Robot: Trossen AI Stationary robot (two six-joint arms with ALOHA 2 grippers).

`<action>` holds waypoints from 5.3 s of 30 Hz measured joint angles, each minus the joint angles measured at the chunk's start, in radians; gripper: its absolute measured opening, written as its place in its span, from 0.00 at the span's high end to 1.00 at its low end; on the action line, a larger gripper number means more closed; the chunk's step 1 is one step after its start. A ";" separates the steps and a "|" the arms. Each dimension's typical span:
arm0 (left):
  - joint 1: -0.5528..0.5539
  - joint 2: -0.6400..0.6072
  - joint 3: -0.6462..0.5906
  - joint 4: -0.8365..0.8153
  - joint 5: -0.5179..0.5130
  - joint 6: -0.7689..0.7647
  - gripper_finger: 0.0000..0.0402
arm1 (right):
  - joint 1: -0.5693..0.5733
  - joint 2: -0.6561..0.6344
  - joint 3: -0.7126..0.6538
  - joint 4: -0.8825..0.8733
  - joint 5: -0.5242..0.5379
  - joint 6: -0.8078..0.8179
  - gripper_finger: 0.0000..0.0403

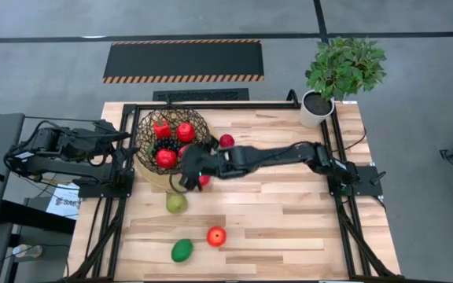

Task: Build produce basket
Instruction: Put the red apple into the black wire basket

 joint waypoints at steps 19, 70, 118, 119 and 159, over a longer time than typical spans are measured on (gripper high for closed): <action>0.000 0.000 0.000 -0.003 0.009 0.002 0.18 | -0.014 -0.006 -0.044 -0.347 -0.191 0.037 0.32; 0.000 0.000 0.000 0.000 0.025 -0.005 0.18 | -0.003 0.083 -0.385 0.164 -0.266 0.188 0.01; 0.000 0.001 0.000 -0.028 0.029 -0.008 0.18 | 0.053 0.067 -0.097 -0.425 -0.299 0.088 0.01; 0.000 0.000 0.000 -0.028 0.029 -0.008 0.18 | 0.059 0.067 -0.074 -0.487 -0.281 0.087 0.01; 0.000 0.001 0.000 -0.030 0.061 0.011 0.18 | 0.136 -0.684 -0.297 -0.816 -0.029 0.330 0.04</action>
